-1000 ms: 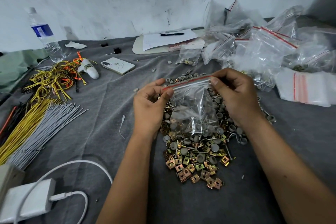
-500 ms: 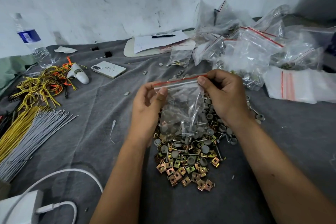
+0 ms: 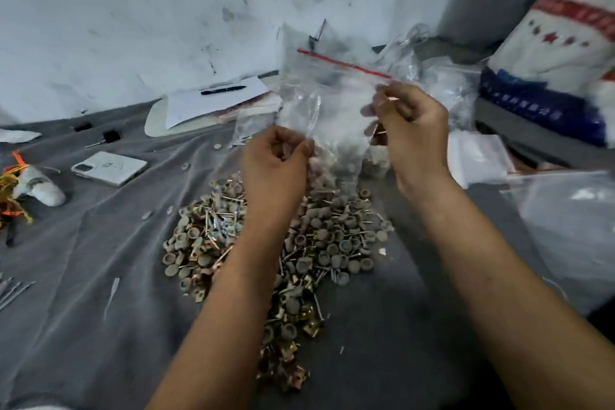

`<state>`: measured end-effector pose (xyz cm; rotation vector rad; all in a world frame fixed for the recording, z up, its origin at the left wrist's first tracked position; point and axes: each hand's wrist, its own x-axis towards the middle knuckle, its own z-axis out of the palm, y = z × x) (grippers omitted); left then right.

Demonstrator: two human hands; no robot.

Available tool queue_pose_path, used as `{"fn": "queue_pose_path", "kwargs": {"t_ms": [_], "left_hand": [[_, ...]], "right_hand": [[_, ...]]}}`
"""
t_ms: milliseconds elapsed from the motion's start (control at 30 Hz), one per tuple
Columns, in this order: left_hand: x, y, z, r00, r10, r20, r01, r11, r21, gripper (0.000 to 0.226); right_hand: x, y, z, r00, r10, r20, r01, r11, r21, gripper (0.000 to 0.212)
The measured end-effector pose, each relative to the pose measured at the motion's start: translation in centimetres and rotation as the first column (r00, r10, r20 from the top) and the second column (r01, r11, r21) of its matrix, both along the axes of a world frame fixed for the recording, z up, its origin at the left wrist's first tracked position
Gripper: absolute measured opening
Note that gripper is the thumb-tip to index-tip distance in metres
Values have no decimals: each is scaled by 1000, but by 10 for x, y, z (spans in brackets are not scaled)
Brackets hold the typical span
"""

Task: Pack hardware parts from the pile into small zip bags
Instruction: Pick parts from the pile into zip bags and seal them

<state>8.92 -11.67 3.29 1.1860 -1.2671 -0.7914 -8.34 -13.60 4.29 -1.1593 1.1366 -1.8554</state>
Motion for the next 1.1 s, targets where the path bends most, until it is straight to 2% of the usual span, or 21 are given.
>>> {"fn": "queue_pose_path", "kwargs": {"t_ms": [67,100,133,200,233,267,333,367,400,433,500,600,700,767,833,900,933,1000,1033,1067,1100], "left_hand": [[-31,-32,1,998,37,-59,-34,998,48,9],[-47,-50,-1,996,61,-65,-56,995,83,5],[-57,-65,-1,994,103,-26,-99,987,124,12],[-78,-82,-3,968,161,193,-204,952,228,49],[-84,-82,-4,928,182,324,-269,930,250,67],[-97,-75,-4,873,229,430,-338,921,195,77],[-119,-54,-6,761,395,514,-398,911,-110,76],[-133,-42,-9,745,437,504,-353,899,-258,70],[-148,-30,-13,779,402,482,-255,905,-341,62],[-166,-19,-17,841,280,464,-123,933,-339,54],[-197,-2,-25,899,-14,437,99,980,-172,42],[-230,7,-44,905,-238,353,198,969,146,34],[-240,8,-59,933,-292,210,218,924,314,21],[-236,7,-64,947,-256,193,186,929,319,13],[-230,4,-63,969,-219,117,175,936,305,13],[-221,2,-54,981,-194,14,182,941,284,22],[-213,1,-47,981,-190,-36,193,944,269,27],[-195,0,-33,957,-232,-175,271,929,252,38],[-184,-1,-26,931,-279,-237,339,901,271,46],[-173,-1,-19,895,-332,-299,419,855,304,56],[-157,-2,-14,852,-389,-349,500,803,325,64]], "right_hand": [[-30,0,0,992,-67,-106,79,991,109,19],[-50,5,-2,977,-103,-189,134,978,161,19],[-66,10,-5,952,-113,-286,177,962,208,16],[-106,25,-15,862,-88,-498,263,919,293,6],[-123,34,-21,794,-80,-602,329,890,316,10],[-143,43,-25,707,-90,-701,423,849,317,17],[-174,59,-31,493,-91,-865,626,727,280,30],[-183,66,-34,423,-46,-905,692,661,290,39],[-189,70,-37,395,32,-918,724,605,332,52],[-194,75,-40,396,127,-909,726,563,395,62],[-192,81,-47,390,294,-873,703,517,488,71],[-184,82,-52,332,337,-881,666,578,472,53],[-176,77,-56,351,334,-875,580,656,483,42],[-171,75,-58,388,299,-872,527,705,476,39],[-164,75,-57,465,184,-866,477,772,420,41],[-155,74,-51,603,35,-797,410,844,347,42],[-148,73,-46,729,-9,-685,319,889,328,39],[-129,74,-32,963,33,-269,40,964,262,32],[-121,76,-24,995,97,-28,-90,977,192,28],[-113,77,-15,970,175,169,-195,975,107,24],[-103,78,-8,926,246,285,-267,963,36,20]]}}
